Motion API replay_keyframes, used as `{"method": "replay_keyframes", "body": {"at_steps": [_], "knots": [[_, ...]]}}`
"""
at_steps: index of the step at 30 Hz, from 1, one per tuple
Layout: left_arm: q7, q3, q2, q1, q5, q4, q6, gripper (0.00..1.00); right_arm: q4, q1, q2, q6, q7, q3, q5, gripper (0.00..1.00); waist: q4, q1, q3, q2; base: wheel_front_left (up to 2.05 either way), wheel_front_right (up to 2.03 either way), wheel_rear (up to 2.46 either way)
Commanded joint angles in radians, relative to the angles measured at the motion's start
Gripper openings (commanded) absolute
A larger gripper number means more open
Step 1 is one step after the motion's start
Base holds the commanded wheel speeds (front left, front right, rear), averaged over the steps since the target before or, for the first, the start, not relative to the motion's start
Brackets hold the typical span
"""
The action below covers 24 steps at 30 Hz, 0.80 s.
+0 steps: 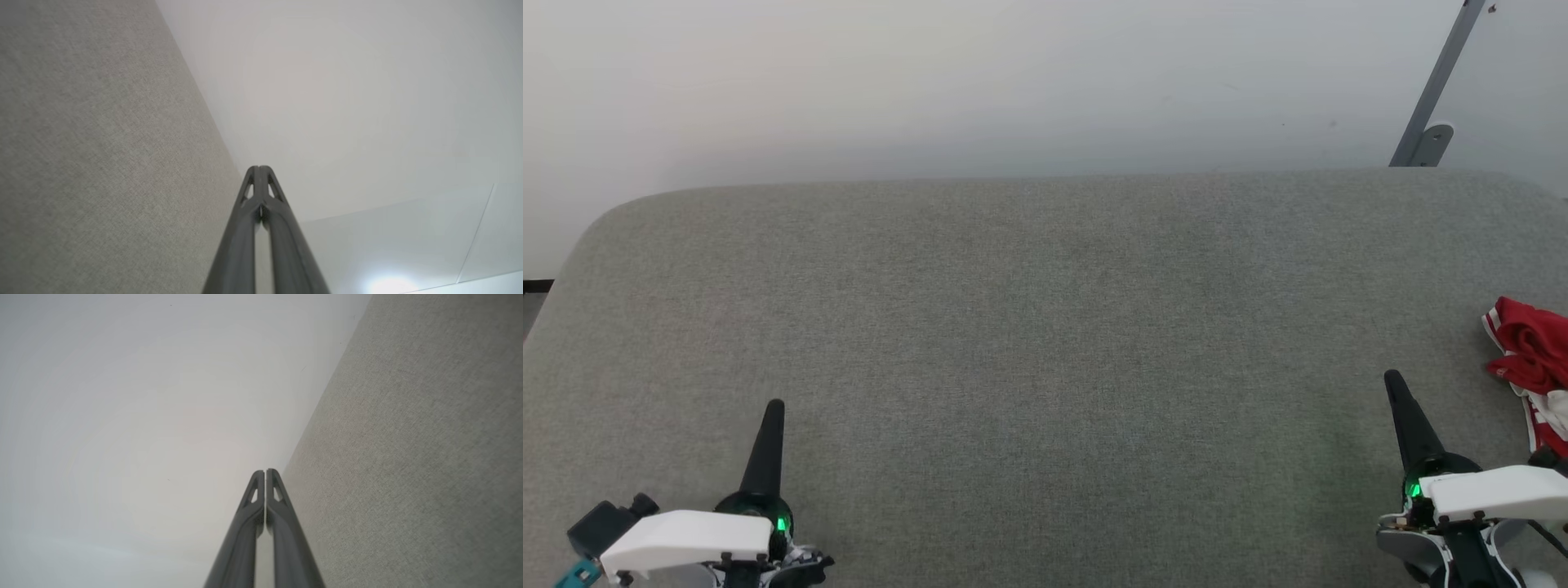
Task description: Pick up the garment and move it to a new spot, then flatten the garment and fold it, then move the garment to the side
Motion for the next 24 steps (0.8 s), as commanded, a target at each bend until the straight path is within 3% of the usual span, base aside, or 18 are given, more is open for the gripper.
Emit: {"method": "replay_keyframes", "body": {"at_steps": [1, 24], "knots": [[0.004, 0.004, 0.005, -0.022, -0.019, -0.002, -0.002, 0.00, -0.002, -0.019, 0.002, 0.000, 0.004, -0.004, 0.017, 0.00, 0.000, 0.0000, 0.000, -0.0001, 0.00, 0.00, 0.00], [0.056, 0.012, 0.001, -0.061, -0.199, 0.033, -0.003, 0.00, 0.006, -0.032, 0.025, 0.000, 0.037, -0.009, 0.170, 0.00, -0.008, 0.0000, 0.002, -0.0001, 0.00, 0.00, 0.00]]}}
